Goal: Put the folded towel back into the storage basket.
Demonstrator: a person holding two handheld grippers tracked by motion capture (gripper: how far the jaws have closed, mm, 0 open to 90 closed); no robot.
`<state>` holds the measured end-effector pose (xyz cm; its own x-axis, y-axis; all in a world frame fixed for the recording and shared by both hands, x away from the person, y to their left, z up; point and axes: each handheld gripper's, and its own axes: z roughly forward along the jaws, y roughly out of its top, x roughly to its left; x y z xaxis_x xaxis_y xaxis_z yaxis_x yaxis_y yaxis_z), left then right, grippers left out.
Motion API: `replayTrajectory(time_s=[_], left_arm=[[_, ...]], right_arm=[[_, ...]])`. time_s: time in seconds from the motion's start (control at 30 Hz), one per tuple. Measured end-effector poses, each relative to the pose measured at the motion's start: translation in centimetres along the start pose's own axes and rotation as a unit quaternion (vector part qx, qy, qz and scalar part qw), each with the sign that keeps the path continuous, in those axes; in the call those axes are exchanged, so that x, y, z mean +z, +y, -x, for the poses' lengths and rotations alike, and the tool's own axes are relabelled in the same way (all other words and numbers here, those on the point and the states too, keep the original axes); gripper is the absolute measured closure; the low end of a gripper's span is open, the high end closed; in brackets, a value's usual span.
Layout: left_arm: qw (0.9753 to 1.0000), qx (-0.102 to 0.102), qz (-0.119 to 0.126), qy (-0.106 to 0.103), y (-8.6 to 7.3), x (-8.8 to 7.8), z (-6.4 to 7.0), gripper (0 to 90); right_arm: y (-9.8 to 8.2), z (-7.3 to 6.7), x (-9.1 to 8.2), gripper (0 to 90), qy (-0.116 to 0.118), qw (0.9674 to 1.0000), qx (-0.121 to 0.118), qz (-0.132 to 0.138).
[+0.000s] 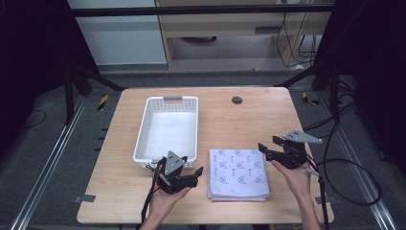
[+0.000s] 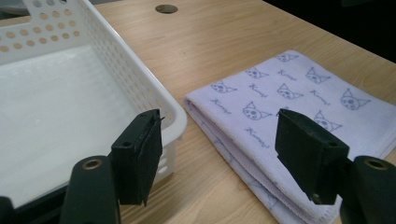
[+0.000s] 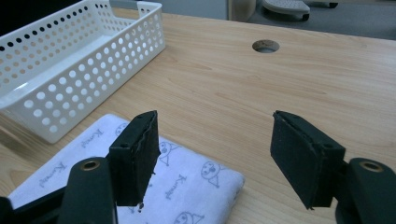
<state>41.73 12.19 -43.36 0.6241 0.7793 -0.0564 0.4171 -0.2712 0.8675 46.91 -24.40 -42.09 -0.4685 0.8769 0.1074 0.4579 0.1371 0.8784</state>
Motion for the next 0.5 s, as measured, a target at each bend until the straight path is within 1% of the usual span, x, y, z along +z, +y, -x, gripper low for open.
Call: replayTrajectory(time_s=[0.03,0.13,0.27,0.33,0.4,0.43,0.47,0.5], left_arm=[[1.0,0.004,-0.004,-0.003,-0.1,0.2,0.3,31.4],[0.9999,0.006,-0.009,-0.006,-0.3,0.5,0.6,31.9],[0.9998,0.011,-0.012,-0.006,-0.5,0.8,1.0,32.3],[0.9997,0.014,-0.016,-0.008,-0.7,1.0,1.3,32.4],[0.9997,0.014,-0.018,-0.009,-0.7,1.0,1.4,32.7],[0.9996,0.015,-0.021,-0.011,-0.7,1.2,1.5,32.9],[0.9996,0.013,-0.023,-0.012,-0.8,1.2,1.6,33.0],[0.9996,0.013,-0.023,-0.012,-0.8,1.2,1.6,33.2]], right_arm=[[-0.1,0.0,0.1,33.0,0.0,1.0,-0.001,-0.002],[-0.2,0.0,0.3,33.1,-0.002,1.0,-0.006,-0.007],[-0.5,-0.1,0.7,33.1,-0.001,0.9999,-0.006,-0.013],[-0.9,0.0,1.1,33.2,-0.001,0.9997,-0.005,-0.023],[-1.0,0.0,1.2,33.3,0.001,0.9997,-0.006,-0.025],[-1.2,0.1,1.6,33.5,0.004,0.9995,-0.003,-0.031],[-1.4,0.1,1.7,33.5,0.003,0.9994,-0.006,-0.034],[-1.4,0.0,1.8,33.6,0.003,0.9992,-0.002,-0.039]])
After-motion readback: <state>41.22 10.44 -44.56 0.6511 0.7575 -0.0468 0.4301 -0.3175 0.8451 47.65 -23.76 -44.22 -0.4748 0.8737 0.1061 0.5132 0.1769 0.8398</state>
